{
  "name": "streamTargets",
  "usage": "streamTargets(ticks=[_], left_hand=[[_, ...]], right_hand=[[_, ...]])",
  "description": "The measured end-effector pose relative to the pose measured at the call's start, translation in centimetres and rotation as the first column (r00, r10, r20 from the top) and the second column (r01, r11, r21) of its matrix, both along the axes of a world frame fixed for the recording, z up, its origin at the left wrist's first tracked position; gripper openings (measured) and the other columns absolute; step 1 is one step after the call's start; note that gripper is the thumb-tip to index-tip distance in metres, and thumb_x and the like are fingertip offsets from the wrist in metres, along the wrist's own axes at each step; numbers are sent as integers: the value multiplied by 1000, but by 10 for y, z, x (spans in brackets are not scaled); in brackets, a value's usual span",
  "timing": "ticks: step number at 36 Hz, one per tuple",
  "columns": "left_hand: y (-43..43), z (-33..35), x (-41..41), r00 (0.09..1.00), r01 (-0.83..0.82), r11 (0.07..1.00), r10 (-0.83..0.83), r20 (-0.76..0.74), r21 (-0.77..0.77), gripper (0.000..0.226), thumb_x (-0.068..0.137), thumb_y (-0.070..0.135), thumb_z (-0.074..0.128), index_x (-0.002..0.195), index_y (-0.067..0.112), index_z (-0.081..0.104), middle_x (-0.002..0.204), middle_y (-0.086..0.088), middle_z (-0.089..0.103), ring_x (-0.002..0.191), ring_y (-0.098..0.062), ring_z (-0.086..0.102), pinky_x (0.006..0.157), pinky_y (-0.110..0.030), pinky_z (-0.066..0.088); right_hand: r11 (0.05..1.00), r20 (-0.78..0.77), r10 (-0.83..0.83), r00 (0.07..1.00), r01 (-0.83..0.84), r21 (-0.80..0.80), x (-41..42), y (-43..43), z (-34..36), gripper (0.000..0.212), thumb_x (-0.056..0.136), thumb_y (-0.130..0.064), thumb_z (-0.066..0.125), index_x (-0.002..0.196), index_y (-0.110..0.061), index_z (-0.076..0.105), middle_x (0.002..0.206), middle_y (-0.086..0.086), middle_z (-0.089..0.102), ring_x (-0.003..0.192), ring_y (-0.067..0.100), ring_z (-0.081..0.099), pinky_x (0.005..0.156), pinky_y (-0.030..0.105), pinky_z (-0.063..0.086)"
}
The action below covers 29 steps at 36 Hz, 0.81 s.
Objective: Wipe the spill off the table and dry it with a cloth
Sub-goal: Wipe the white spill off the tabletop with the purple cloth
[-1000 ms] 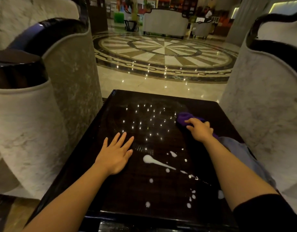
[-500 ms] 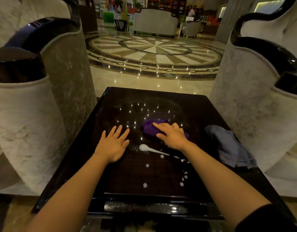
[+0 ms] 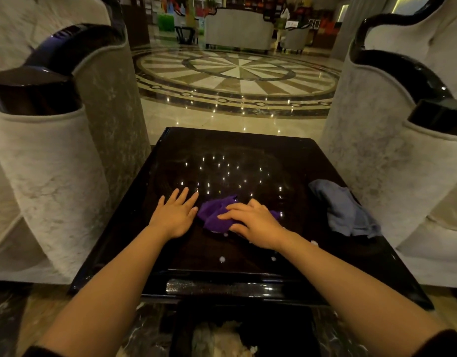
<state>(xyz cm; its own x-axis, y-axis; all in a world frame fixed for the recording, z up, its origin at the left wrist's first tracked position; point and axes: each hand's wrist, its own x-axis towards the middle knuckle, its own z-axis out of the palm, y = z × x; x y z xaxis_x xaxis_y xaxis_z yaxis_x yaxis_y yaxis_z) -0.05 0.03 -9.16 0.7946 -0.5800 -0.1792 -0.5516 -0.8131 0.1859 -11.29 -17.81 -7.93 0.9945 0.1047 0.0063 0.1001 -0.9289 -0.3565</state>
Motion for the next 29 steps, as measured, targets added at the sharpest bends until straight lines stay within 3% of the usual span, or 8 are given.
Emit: streamTargets(ticks=[9,23,29], left_hand=[[10,-2,-20,1000,-5,1000,5,17,-14,51,98,38,18,146,25,5,158,-3,-2,145,-22,-6,117,-46,0],[17,-6,-45,999,-29,999,30,20,-41,51,98,38,17,146,26,5,158,-3,-2,145,-21,-6,116,-46,-1],[16,-7,-46,998,-30,999,32,47,-42,51,98,38,16,146,26,5,158,-3,-1,145,-21,-5,117,-46,0]], right_hand=[[990,27,144,989,-144,-10,-47,24,3,33,91,-30,47,123,-33,50,138,-7,46,88,11,28,79,26,27],[979,91,200,976,-203,28,-98,31,4,29,90,-28,49,119,-30,55,132,-9,52,86,9,30,77,22,25],[973,170,50,984,-87,214,-121,14,21,28,87,-15,54,113,-22,61,123,-3,58,92,16,46,80,15,30]])
